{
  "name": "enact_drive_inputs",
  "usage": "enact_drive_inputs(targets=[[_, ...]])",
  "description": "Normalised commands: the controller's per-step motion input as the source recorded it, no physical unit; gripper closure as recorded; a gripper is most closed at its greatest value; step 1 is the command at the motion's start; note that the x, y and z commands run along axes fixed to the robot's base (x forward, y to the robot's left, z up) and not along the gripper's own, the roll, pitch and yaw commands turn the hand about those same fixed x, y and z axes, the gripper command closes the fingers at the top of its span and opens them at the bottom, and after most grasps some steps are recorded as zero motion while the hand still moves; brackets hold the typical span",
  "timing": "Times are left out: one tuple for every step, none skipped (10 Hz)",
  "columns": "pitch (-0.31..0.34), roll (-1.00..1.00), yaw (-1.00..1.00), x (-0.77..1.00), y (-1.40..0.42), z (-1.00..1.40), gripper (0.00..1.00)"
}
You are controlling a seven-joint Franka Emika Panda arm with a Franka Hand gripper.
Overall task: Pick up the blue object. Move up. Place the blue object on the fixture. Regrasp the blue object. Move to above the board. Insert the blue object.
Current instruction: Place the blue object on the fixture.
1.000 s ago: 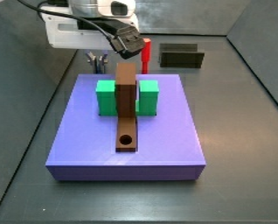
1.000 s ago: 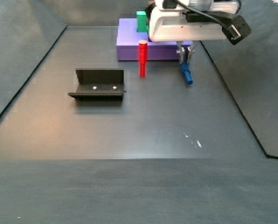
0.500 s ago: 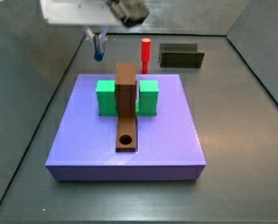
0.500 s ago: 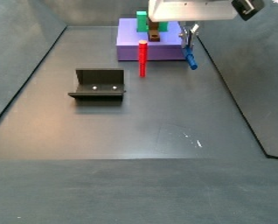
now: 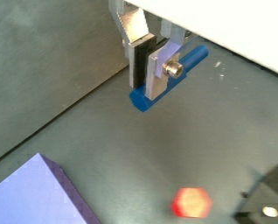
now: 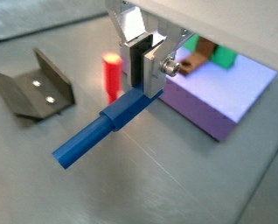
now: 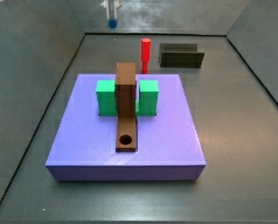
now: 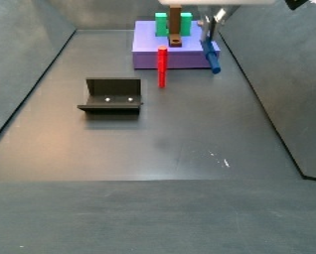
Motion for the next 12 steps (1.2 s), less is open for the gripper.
enact_drive_inputs(targets=[[0.0, -0.76, 0.0, 0.67, 0.52, 0.16, 1.0], [0.0, -0.54, 0.0, 0.76, 0.55, 0.11, 1.0], [0.029, -0.59, 0.0, 0.77, 0.53, 0.06, 1.0], [0.0, -0.74, 0.0, 0.81, 0.39, 0.01, 1.0], [-0.037, -0.83, -0.06, 0.86, 0.17, 0.0, 1.0], [-0.029, -0.91, -0.21, 0.84, 0.07, 0.03, 1.0], [-0.066, -0.95, -0.29, 0.84, 0.04, 0.16, 1.0], [-0.066, -0.79, -0.2, 0.92, 0.0, 0.38, 1.0], [-0.066, -0.65, -0.13, 0.92, 0.0, 0.31, 1.0], [-0.014, -0.71, -0.14, 0.96, 0.0, 0.25, 1.0], [0.0, -0.48, -0.22, 0.38, 0.01, -0.14, 1.0], [0.0, -0.1, 0.0, 0.0, 0.0, -0.01, 1.0]])
